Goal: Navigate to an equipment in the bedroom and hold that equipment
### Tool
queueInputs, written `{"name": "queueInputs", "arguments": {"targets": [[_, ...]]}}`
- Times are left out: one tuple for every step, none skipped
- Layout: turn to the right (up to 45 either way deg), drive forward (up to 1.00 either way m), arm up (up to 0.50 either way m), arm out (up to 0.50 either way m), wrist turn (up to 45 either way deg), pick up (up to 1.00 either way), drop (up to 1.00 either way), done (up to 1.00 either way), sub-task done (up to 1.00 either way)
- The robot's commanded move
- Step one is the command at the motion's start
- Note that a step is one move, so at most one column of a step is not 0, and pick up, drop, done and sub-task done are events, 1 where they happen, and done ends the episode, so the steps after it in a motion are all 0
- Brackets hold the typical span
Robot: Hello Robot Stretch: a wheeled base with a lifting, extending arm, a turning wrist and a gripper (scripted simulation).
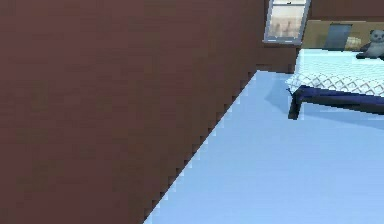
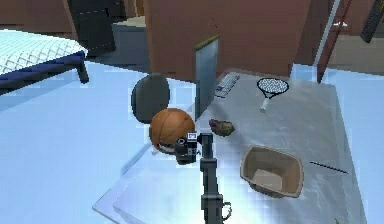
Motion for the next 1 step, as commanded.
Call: {"name": "queueInputs", "arguments": {"targets": [[0.0, 0.00, 0.00, 0.00, 0.0, 1.00, 0.00, 0.00, 0.00]]}}
